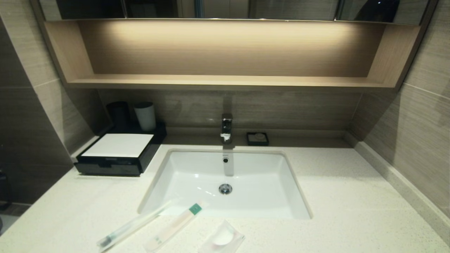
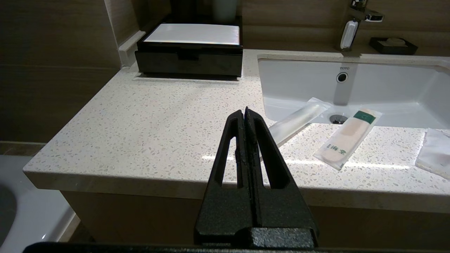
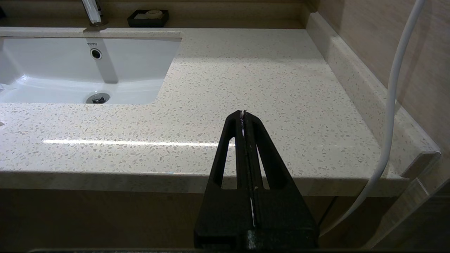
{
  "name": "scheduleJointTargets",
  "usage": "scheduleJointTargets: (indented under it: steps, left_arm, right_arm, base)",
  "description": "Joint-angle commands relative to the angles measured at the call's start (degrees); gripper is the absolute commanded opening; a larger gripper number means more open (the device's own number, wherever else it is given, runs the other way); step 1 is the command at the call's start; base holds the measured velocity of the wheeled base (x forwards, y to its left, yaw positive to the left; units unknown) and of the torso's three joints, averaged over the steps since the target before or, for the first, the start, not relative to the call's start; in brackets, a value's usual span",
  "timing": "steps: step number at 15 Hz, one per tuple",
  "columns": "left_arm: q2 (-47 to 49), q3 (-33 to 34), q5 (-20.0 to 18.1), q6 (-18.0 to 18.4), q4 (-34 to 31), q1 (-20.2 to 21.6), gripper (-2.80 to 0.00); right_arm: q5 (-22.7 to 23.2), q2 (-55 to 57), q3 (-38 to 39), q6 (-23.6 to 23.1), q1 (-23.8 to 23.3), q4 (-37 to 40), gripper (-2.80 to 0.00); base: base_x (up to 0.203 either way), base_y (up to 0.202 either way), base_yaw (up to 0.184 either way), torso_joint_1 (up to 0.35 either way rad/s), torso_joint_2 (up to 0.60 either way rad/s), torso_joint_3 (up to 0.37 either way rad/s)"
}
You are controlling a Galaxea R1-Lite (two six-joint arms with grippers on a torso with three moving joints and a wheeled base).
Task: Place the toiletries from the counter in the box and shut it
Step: Open the drawer
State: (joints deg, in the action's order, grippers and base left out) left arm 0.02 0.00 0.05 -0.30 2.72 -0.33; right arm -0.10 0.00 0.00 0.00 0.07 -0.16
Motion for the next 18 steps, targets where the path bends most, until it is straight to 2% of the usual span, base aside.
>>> scheduleJointTargets:
  steps: [1, 11, 13, 18]
  left_arm:
    - [0.1, 1.1, 0.0, 0.0, 0.0, 0.0, -2.8]
    - [0.0, 0.2, 0.2, 0.1, -0.4, 0.0, -2.8]
    - [0.0, -3.6, 0.1, -0.2, -1.9, 0.0, -2.8]
    - [0.1, -12.4, 0.0, -0.1, -11.2, 0.0, -2.8]
  right_arm:
    - [0.0, 0.0, 0.1, 0.0, 0.0, 0.0, -2.8]
    - [0.0, 0.0, 0.1, 0.0, 0.0, 0.0, -2.8]
    - [0.0, 0.0, 0.1, 0.0, 0.0, 0.0, -2.8]
    - [0.0, 0.0, 0.1, 0.0, 0.0, 0.0, -2.8]
  base:
    - [0.0, 0.0, 0.0, 0.0, 0.0, 0.0]
    - [0.0, 0.0, 0.0, 0.0, 0.0, 0.0]
    - [0.0, 0.0, 0.0, 0.0, 0.0, 0.0]
    - [0.0, 0.0, 0.0, 0.0, 0.0, 0.0]
